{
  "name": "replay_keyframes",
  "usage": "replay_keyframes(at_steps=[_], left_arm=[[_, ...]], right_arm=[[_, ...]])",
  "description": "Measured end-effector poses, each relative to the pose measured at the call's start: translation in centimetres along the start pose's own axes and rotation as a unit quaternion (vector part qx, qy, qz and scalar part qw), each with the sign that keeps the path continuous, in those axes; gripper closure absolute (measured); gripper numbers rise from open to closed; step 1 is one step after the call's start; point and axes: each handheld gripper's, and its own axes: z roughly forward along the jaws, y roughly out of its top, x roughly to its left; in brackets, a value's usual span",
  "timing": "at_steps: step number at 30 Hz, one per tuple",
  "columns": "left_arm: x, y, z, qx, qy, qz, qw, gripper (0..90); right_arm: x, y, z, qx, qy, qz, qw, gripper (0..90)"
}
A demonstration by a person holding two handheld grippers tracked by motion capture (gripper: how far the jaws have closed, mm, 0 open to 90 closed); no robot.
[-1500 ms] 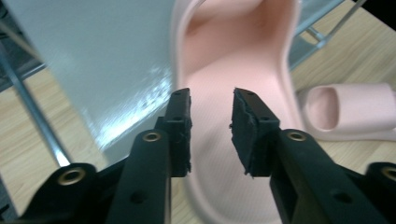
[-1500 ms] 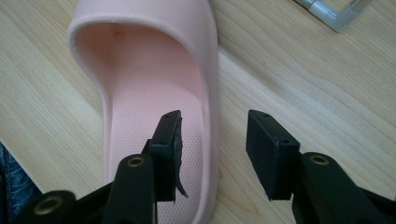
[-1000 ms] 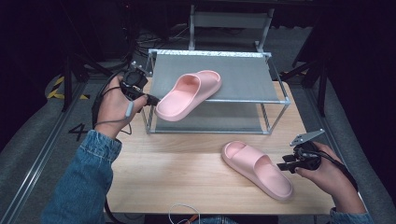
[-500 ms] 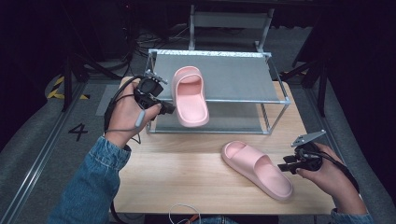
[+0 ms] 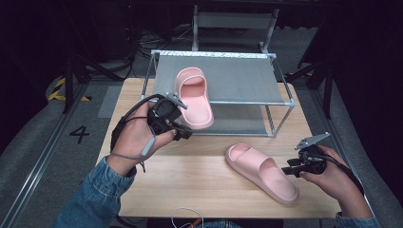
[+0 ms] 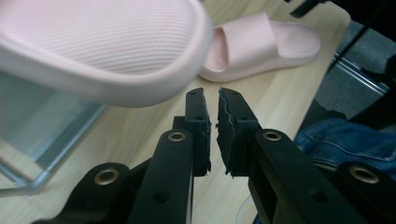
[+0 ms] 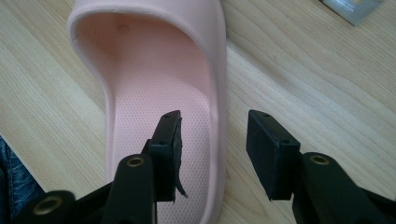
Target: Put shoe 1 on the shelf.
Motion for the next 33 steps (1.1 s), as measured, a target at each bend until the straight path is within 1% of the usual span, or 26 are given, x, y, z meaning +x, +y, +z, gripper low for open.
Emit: replay_keyframes(at_steps=[2,4,5,7,10,11,12,14,15,16,19,21,23,24,26,31,33], left_arm=[[-0.1,0.1,0.2,0.002,-0.001,0.003,1.0,82.4],[-0.3,0.3,0.7,0.011,-0.002,0.008,0.9999,82.4],[-0.3,0.5,1.2,0.014,0.003,0.009,0.9999,82.5],[-0.2,0.6,1.3,0.017,0.005,0.009,0.9998,82.6],[0.2,0.7,1.8,0.016,0.013,0.001,0.9998,83.0],[0.3,0.8,1.8,0.013,0.011,0.0,0.9998,84.3],[0.4,0.8,1.8,0.009,0.016,-0.002,0.9998,83.4],[0.5,0.8,1.7,0.008,0.025,-0.004,0.9997,83.6],[0.5,0.8,1.7,0.008,0.025,-0.004,0.9997,83.9],[0.7,0.8,1.7,0.009,0.029,-0.005,0.9995,83.9],[1.3,0.9,1.7,0.007,0.043,-0.016,0.9989,84.7],[1.8,0.9,1.7,0.007,0.059,-0.02,0.998,85.1],[2.2,1.0,1.8,0.006,0.064,-0.025,0.9976,85.2],[2.7,1.1,1.9,0.005,0.064,-0.031,0.9975,85.4],[2.9,1.1,1.9,0.004,0.067,-0.03,0.9973,85.1],[4.2,1.6,2.4,-0.004,0.089,-0.037,0.9954,84.5],[4.7,1.8,2.6,-0.004,0.087,-0.041,0.9954,84.5]], right_arm=[[0.0,0.0,0.0,0.0,0.0,0.0,1.0,56.5],[-0.1,-0.1,0.0,0.001,-0.001,0.0,1.0,56.5],[-0.1,-0.1,0.0,0.0,-0.001,0.001,1.0,56.5],[-0.2,-0.1,0.0,0.0,0.0,0.001,1.0,56.5],[-0.1,-0.1,0.0,0.0,-0.002,0.0,1.0,56.5],[-0.1,-0.1,0.0,0.0,-0.001,0.0,1.0,56.4],[-0.1,-0.1,0.0,0.0,-0.001,0.001,1.0,56.4],[-0.1,-0.1,0.0,0.0,0.0,0.001,1.0,56.4],[-0.1,-0.1,0.0,0.001,0.0,0.0,1.0,56.4],[-0.1,-0.1,0.0,0.001,0.0,0.0,1.0,56.4],[-0.1,-0.1,0.0,0.002,0.0,0.0,1.0,56.4],[-0.1,-0.1,0.1,0.002,0.0,-0.001,1.0,56.3],[-0.1,-0.1,0.1,0.002,0.001,-0.001,1.0,56.4],[-0.1,-0.1,0.1,0.001,0.001,0.0,1.0,56.3],[-0.1,-0.1,0.1,0.002,0.001,-0.001,1.0,56.3],[-0.1,-0.1,0.1,0.002,0.001,0.0,1.0,56.3],[-0.1,-0.1,0.2,0.002,0.001,-0.001,1.0,56.3]])
